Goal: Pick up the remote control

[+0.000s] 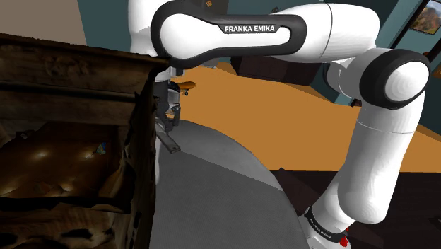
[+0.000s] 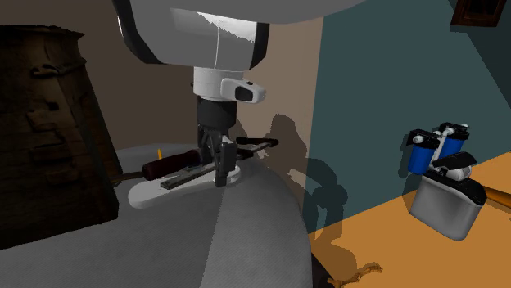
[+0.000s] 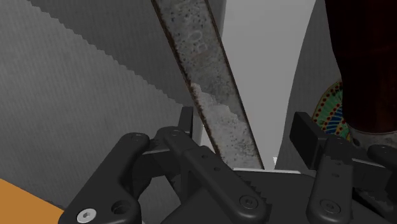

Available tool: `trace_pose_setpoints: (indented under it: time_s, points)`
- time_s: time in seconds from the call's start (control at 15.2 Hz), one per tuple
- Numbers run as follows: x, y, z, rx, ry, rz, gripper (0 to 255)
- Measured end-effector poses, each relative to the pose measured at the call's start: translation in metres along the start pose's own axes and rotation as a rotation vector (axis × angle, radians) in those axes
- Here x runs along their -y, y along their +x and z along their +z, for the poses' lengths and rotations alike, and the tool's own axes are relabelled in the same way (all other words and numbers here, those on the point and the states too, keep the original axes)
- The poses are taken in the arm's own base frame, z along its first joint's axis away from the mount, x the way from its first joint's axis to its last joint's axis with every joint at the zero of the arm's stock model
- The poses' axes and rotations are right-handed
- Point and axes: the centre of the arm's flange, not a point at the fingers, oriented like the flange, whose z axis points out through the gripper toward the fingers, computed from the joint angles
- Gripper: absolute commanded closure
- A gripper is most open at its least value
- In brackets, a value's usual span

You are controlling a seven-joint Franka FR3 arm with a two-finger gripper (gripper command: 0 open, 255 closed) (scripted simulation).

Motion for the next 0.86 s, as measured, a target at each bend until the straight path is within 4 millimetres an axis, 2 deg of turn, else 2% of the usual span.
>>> trace_pose_setpoints:
  time_s: [0.86]
  points:
    - [0.001, -0.008, -0.064, 0.0, 0.0, 0.0, 255]
